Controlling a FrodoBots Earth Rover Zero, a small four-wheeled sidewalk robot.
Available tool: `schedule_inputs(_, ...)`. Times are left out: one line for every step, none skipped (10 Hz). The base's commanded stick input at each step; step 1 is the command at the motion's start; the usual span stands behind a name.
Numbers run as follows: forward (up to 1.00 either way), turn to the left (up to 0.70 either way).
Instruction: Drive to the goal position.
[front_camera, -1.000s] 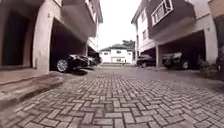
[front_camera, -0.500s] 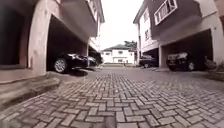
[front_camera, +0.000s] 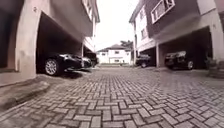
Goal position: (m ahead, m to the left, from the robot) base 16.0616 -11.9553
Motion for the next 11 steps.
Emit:
schedule_inputs(0.69,0.03)
schedule_inputs(0.69,0.03)
schedule_inputs(0.69,0.03)
schedule_inputs(0.69,0.03)
schedule_inputs(0.69,0.03)
schedule_inputs(0.69,0.03)
schedule_inputs(0.69,0.03)
schedule_inputs(0.69,0.03)
schedule_inputs(0.69,0.03)
schedule_inputs(0.69,0.03)
schedule_inputs(0.69,-0.19)
